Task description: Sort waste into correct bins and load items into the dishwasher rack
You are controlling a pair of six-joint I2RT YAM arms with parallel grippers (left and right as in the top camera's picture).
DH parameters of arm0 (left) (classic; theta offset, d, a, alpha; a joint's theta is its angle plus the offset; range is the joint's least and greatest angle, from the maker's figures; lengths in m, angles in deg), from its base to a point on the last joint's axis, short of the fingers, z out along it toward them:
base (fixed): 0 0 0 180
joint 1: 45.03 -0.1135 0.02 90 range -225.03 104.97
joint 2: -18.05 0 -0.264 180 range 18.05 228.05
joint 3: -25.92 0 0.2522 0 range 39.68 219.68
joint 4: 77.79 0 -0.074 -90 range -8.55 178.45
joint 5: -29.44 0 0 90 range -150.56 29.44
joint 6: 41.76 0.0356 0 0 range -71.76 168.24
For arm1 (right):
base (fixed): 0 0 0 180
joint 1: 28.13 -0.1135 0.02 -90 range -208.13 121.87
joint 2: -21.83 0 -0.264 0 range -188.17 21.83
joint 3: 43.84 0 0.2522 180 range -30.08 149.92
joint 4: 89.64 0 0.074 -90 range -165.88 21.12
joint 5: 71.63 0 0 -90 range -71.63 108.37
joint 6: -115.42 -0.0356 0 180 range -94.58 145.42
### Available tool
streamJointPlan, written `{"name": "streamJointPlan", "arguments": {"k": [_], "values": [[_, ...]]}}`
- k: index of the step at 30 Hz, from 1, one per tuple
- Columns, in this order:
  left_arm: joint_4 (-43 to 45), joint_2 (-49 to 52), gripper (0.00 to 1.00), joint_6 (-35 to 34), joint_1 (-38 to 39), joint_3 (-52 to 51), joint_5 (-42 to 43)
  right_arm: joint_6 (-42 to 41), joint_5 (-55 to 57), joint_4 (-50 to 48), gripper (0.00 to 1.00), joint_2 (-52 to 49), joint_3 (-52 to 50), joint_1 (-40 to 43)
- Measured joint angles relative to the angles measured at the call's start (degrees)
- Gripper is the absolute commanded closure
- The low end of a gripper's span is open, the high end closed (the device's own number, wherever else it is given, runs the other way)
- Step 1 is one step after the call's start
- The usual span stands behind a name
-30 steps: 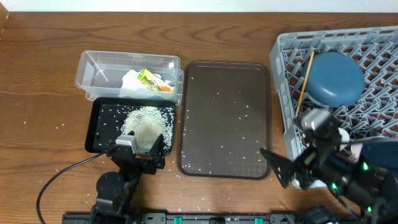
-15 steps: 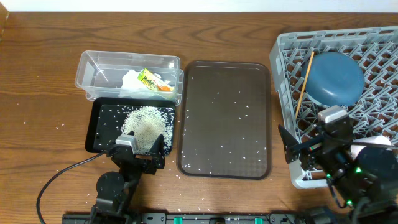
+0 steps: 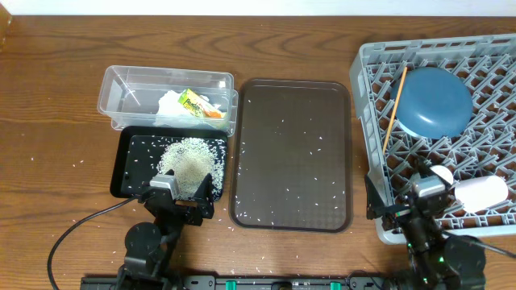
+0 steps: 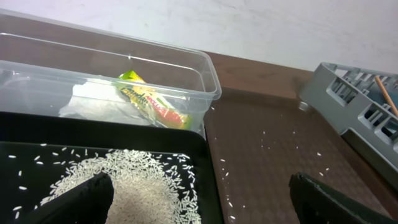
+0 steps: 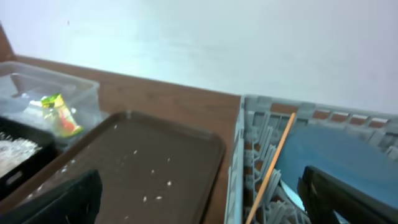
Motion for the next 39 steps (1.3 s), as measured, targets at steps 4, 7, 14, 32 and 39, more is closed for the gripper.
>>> {"name": "streamJointPlan", "arguments": {"k": [4, 7, 14, 32, 39], "values": [[0.0, 0.0, 0.07, 0.0, 0.0, 0.0, 0.0, 0.0, 0.0, -6.3, 0.01, 3.0, -6.3, 0.0], [0.0, 0.0, 0.07, 0.0, 0.0, 0.0, 0.0, 0.0, 0.0, -11.1, 0.01, 3.1, -10.6, 0.0], [0.0, 0.0, 0.07, 0.0, 0.0, 0.0, 0.0, 0.0, 0.0, -18.4, 0.01, 3.2, -18.3, 0.0], [0.0, 0.0, 0.07, 0.0, 0.0, 0.0, 0.0, 0.0, 0.0, -16.6, 0.01, 3.2, -18.3, 0.5], [0.0, 0.0, 0.07, 0.0, 0.0, 0.0, 0.0, 0.0, 0.0, -16.6, 0.01, 3.2, -18.3, 0.5]]}}
